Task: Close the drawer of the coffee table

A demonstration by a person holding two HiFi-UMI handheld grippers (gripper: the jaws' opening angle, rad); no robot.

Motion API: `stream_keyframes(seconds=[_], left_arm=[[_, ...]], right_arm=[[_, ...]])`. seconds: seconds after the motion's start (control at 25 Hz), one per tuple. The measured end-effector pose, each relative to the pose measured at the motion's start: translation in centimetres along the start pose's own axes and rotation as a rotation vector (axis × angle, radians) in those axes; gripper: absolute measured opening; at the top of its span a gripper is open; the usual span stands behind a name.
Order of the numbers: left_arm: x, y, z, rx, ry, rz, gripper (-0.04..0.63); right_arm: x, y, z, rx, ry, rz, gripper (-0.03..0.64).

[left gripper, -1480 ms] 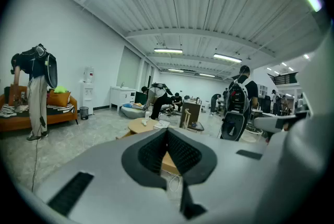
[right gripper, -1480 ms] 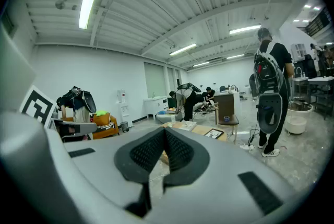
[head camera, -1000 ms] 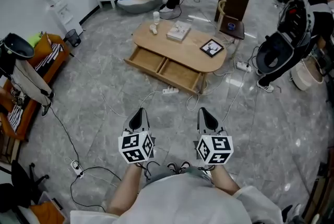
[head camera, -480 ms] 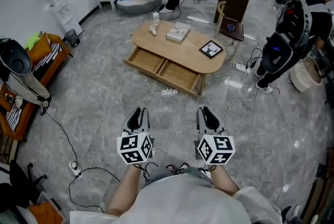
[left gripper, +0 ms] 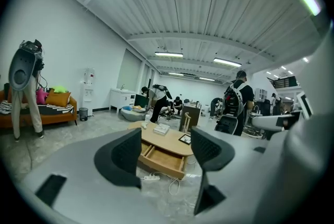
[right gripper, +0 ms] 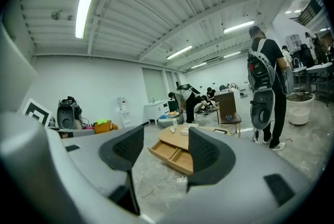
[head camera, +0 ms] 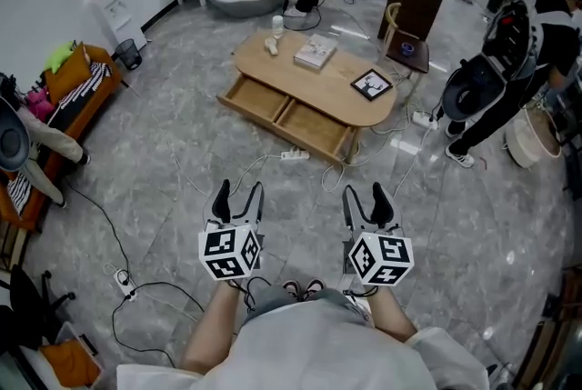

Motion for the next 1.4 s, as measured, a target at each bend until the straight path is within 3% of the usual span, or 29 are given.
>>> stream_keyframes(seconds=[0.2, 0.52, 0.8, 1.4], left_arm=[[-0.3, 0.1, -0.2, -0.003, 0.019, 0.009, 0.346], [-0.5, -0.9, 0.8, 0.024, -0.019, -0.015, 0.43], [-0.8, -1.8, 0.7, 0.017, 0.01, -0.016, 0.505], [-1.1, -2.9, 1.4, 0.005, 0.038, -0.065, 0.558]], right_arm=[[-0.3, 0.2, 0.1, -0.02, -0.017, 0.007, 0.32], [-1.0, -0.5, 0.9, -0.047, -0.044, 0.02, 0.456], [-1.5, -0.7, 1.8, -0.043, -0.09, 0.06, 0.58], [-1.4, -1.0, 3.3, -0.025, -0.091, 0.028, 0.588]])
Point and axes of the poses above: the fingertips, and each gripper's own axes: x forward along the fingers, z to its right, y out of its top, the point moved 7 cm from there along -x, backward along the fingers, and after that the axes turned 12 degrees about x, right-handed, at the moved point
